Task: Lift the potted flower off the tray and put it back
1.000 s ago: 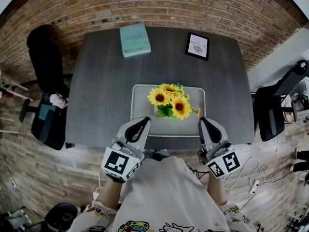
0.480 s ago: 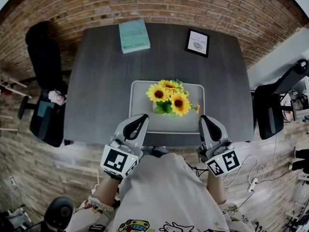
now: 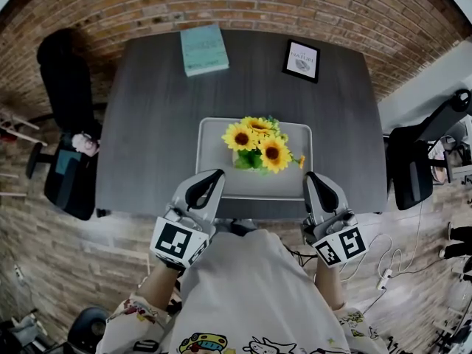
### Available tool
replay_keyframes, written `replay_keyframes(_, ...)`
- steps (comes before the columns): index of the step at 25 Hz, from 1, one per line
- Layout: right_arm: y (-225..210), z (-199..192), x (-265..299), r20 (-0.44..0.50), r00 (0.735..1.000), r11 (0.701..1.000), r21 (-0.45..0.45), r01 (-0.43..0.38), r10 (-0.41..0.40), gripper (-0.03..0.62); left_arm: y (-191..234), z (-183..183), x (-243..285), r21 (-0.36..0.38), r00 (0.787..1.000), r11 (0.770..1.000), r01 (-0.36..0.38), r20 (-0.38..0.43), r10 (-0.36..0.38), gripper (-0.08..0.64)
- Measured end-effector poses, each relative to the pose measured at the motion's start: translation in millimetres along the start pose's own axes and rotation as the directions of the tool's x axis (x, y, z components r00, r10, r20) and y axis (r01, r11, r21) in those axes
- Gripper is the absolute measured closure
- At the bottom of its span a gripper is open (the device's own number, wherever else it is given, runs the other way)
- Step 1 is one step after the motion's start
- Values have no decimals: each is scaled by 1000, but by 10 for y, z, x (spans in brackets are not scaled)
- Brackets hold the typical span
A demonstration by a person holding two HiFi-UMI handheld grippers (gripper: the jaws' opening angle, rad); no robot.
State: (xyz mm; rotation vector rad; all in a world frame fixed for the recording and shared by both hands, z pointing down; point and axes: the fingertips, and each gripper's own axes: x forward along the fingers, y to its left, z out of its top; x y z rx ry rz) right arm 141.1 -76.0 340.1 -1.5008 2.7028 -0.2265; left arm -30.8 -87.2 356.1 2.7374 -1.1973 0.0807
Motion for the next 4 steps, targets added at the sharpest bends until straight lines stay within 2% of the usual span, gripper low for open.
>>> replay_keyframes(4,-16,16,-11,14,1000,1000,-3,9,-9,592,6,10,52,6,1000,1000,17,3,-17,561)
